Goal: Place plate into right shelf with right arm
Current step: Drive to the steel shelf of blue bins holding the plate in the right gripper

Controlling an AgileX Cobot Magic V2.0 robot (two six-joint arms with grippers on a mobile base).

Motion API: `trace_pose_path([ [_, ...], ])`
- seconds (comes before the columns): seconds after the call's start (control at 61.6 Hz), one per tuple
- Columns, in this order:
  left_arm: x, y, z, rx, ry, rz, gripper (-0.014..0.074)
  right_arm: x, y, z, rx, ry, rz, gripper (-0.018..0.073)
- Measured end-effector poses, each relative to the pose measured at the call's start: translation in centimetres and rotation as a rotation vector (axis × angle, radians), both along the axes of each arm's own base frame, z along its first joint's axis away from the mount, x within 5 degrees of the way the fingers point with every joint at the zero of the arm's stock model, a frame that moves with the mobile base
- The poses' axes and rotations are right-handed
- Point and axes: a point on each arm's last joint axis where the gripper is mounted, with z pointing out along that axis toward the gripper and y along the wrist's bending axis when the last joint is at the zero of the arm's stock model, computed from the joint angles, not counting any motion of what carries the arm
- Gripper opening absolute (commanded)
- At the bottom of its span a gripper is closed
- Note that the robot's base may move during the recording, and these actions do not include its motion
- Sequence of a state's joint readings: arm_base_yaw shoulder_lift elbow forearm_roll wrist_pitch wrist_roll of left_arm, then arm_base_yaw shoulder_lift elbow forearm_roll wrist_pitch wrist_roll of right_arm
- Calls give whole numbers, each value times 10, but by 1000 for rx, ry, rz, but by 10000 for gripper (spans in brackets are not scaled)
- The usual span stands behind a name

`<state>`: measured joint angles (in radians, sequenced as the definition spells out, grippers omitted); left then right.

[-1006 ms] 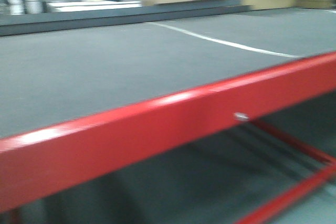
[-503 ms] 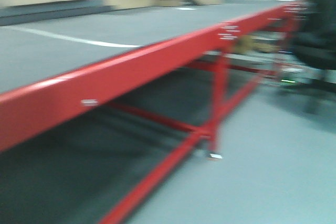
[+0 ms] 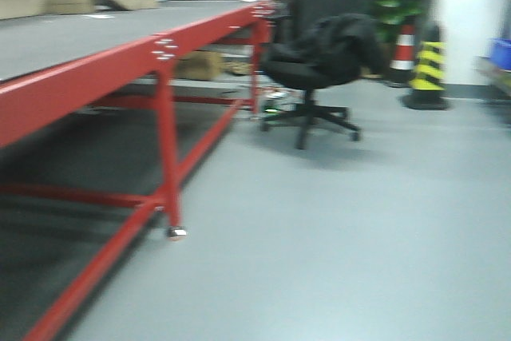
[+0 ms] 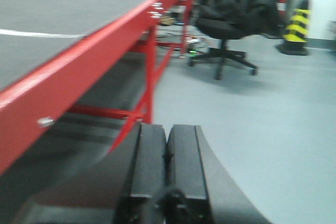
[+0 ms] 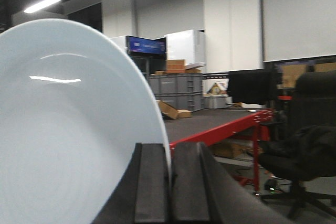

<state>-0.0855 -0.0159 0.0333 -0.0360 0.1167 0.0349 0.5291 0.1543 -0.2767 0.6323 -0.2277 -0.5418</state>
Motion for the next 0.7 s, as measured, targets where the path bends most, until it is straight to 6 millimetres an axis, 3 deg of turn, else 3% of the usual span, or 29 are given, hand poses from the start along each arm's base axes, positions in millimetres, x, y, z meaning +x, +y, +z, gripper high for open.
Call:
trace_pose_path([
  [0.697, 0, 0, 0, 0, 0, 0, -47, 0, 0, 0, 0, 0, 0, 57],
])
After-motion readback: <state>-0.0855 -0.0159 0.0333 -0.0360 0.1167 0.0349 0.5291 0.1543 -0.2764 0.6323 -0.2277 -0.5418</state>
